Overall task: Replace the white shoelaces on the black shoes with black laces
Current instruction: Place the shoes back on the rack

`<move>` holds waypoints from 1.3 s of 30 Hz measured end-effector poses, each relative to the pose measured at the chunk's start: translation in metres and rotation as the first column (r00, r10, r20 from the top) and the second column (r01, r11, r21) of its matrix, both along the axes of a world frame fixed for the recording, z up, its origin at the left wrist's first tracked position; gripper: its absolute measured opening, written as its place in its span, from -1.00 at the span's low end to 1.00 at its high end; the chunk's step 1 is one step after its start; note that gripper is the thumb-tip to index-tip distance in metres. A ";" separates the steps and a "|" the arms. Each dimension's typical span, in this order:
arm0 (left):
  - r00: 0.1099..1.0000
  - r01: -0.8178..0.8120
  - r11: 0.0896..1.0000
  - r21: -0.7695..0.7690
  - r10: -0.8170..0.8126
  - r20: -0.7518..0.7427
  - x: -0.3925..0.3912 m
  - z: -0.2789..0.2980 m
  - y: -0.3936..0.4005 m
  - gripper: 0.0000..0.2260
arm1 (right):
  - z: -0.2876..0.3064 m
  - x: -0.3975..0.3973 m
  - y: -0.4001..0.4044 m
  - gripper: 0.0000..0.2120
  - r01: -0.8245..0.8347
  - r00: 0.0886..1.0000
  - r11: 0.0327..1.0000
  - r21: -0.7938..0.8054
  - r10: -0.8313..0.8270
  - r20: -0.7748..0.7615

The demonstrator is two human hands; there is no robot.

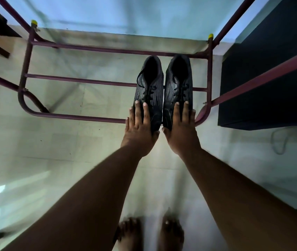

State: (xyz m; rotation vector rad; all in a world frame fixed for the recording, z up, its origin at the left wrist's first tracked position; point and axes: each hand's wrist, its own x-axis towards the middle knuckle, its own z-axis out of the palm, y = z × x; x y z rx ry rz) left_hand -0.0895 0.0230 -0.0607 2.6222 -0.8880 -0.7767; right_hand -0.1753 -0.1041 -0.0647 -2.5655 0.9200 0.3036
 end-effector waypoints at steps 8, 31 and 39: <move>0.998 0.050 0.997 -0.056 -0.051 -0.027 0.011 -0.001 -0.020 -0.29 | 0.000 0.012 -0.016 -0.27 0.036 0.999 0.992 0.121 -0.037 0.008; 0.991 0.053 0.997 0.060 -0.045 -0.128 -0.048 0.228 0.068 -0.23 | 0.226 -0.065 0.048 -0.33 0.062 0.994 0.982 0.180 -0.045 -0.097; 0.935 -0.106 0.994 -0.038 0.086 -0.343 -0.111 0.435 0.107 -0.26 | 0.433 -0.131 0.096 -0.36 0.338 0.931 0.848 0.408 -0.364 -0.014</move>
